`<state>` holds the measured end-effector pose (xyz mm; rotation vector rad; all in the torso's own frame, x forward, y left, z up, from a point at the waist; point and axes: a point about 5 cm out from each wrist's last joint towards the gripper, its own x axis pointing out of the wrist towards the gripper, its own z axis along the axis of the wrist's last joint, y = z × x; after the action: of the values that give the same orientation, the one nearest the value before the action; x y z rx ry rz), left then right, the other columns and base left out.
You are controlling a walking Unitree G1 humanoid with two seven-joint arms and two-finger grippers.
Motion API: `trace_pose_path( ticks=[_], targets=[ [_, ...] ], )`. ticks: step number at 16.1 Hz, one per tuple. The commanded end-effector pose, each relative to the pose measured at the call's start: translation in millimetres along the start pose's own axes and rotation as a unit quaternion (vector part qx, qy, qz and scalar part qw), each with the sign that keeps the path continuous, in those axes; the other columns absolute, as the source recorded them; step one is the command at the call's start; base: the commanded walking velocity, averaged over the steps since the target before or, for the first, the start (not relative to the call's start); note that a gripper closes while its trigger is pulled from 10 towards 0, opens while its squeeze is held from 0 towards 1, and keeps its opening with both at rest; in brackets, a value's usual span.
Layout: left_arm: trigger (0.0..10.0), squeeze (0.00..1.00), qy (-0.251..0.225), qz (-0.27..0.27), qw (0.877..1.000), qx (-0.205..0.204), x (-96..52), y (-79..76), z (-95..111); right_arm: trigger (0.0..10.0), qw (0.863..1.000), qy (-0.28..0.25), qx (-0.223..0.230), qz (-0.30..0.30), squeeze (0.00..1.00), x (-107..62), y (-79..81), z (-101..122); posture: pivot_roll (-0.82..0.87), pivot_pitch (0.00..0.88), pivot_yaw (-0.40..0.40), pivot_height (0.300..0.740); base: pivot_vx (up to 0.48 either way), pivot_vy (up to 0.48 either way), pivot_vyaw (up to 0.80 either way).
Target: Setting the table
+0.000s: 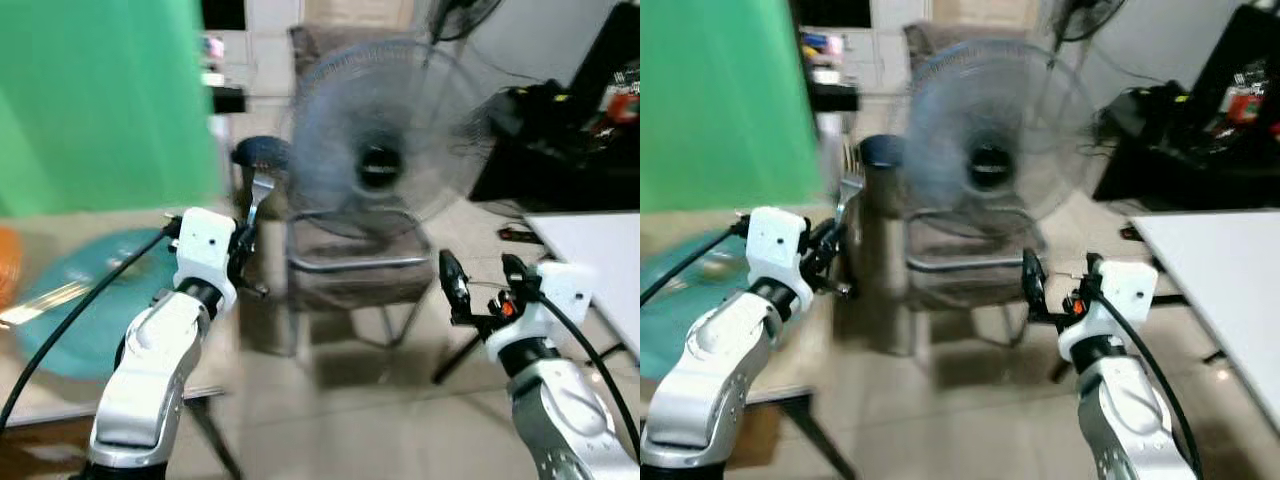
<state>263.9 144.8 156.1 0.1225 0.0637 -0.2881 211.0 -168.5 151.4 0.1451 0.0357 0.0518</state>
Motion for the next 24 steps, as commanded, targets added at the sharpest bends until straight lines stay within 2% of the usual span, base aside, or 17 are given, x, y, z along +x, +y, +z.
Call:
trace_pose_path(
  ticks=[1, 4, 7, 9, 12, 15, 16, 19, 20, 24],
  targets=[
    [10.0, 0.00, -0.013, -0.009, 1.000, 0.004, 3.4, -5.4, 5.9, 10.0, 1.000, -0.007, -0.005, -0.015, 0.00, 1.1, -5.9, 3.7, -0.13, 0.000, -0.024, 0.740, 0.000, -0.311, 0.00],
    [10.0, 0.00, -0.005, -0.019, 1.000, 0.014, 6.0, -6.3, 4.5, 10.0, 1.000, 0.001, -0.003, -0.025, 0.00, 2.3, -6.7, 2.5, -0.14, 0.000, -0.021, 0.740, 0.000, 0.000, -0.73],
    [10.0, 0.00, -0.005, -0.016, 1.000, 0.007, 6.7, -4.6, 4.8, 10.0, 0.999, 0.015, -0.031, -0.032, 0.00, 1.6, -7.8, 0.5, -0.14, 0.000, -0.023, 0.740, 0.000, 0.000, -0.80],
    [10.0, 0.00, 0.001, -0.011, 1.000, 0.008, 6.0, -2.8, 2.9, 10.0, 0.999, 0.013, -0.033, -0.033, 0.00, 2.6, -8.1, 2.6, -0.14, 0.000, -0.027, 0.740, 0.000, 0.000, -0.80],
    [10.0, 0.00, 0.022, 0.022, 1.000, -0.001, 0.6, 11.0, -6.7, 10.0, 0.998, 0.022, -0.042, -0.042, 0.00, 2.8, -12.5, 0.7, -0.13, 0.000, -0.048, 0.740, 0.000, 0.000, -0.80],
    [10.0, 0.00, 0.036, 0.035, 0.999, 0.007, -8.1, 18.0, -14.2, 10.0, 0.997, 0.026, -0.051, -0.060, 0.00, 4.6, -19.8, -2.4, -0.12, 0.000, -0.065, 0.740, 0.000, 0.000, -0.80],
    [10.0, 0.00, 0.035, 0.035, 0.999, 0.003, -8.5, 17.3, -14.0, 10.0, 0.994, 0.024, -0.063, -0.084, 0.00, 4.3, -24.2, -2.5, -0.12, 0.000, -0.065, 0.740, 0.000, 0.000, -0.80],
    [10.0, 0.00, 0.025, 0.016, 1.000, -0.001, -6.9, 10.5, -11.2, 10.0, 0.994, 0.029, -0.053, -0.091, 0.00, -0.7, -31.3, -5.7, -0.13, 0.000, -0.051, 0.740, 0.000, 0.000, -0.80],
    [10.0, 0.00, 0.022, 0.009, 1.000, -0.010, -6.1, 8.6, -10.4, 10.0, 0.994, 0.027, -0.050, -0.093, 0.00, -2.1, -31.7, -5.4, -0.14, 0.000, -0.049, 0.740, 0.000, 0.000, -0.80],
    [10.0, 0.00, 0.016, 0.008, 1.000, 0.000, -1.3, 10.6, -7.5, 10.0, 0.995, 0.017, -0.049, -0.084, 0.00, -4.8, -30.2, -3.4, -0.15, 0.000, -0.035, 0.740, 0.000, 0.000, -0.80]
  ],
)
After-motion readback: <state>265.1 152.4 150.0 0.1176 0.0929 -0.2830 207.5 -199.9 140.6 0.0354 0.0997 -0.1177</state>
